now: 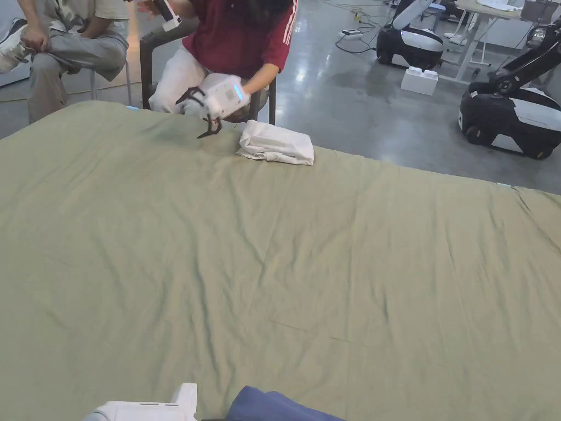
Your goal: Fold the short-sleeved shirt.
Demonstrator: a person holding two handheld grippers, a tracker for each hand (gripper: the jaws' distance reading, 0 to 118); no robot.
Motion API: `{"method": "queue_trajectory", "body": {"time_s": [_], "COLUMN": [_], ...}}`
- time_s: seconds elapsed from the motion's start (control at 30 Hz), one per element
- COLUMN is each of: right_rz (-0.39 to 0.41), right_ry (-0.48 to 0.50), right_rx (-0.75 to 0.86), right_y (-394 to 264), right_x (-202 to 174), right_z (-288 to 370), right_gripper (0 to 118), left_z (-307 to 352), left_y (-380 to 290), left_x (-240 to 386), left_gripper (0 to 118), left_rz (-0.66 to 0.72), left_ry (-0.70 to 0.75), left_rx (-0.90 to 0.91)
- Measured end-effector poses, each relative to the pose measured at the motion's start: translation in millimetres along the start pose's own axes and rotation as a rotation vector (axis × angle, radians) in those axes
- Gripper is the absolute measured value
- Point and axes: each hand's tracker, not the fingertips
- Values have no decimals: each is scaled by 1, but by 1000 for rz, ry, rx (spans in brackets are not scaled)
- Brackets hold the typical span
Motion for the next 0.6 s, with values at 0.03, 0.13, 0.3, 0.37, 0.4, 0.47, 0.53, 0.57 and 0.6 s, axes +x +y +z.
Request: {"method": "queue_trajectory", "body": {"time_s": [0.03, 0.13, 0.3, 0.37, 0.4, 0.47, 0.53, 0.57, 0.6], "right_rz": [-3, -10, -19, -5, 1, 6, 2, 2, 0], "right_ry": [-15, -36, -48, -60, -68, -78, -87, -96, -103], "right_rx": [15, 74, 168, 205, 226, 248, 272, 281, 294], "right_y": [8, 35, 90, 111, 124, 142, 157, 164, 170], "right_x": [1, 10, 27, 33, 35, 41, 47, 50, 52], "right_z": [3, 8, 8, 7, 7, 5, 3, 3, 3], "right_gripper": [0, 0, 0, 0, 0, 0, 0, 0, 0], "left_z": [6, 35, 113, 150, 169, 210, 245, 263, 283], "left_y": [2, 21, 59, 78, 86, 105, 121, 129, 137], "left_x": [4, 9, 27, 32, 35, 40, 44, 45, 46], "left_gripper": [21, 21, 21, 21, 21, 21, 21, 21, 21], "left_rz": [5, 2, -33, -62, -61, -64, -71, -69, -71], "left_ry": [-5, -17, 44, 82, 96, 110, 168, 189, 228], "left_rx": [4, 26, 82, 97, 114, 142, 181, 189, 197]}}
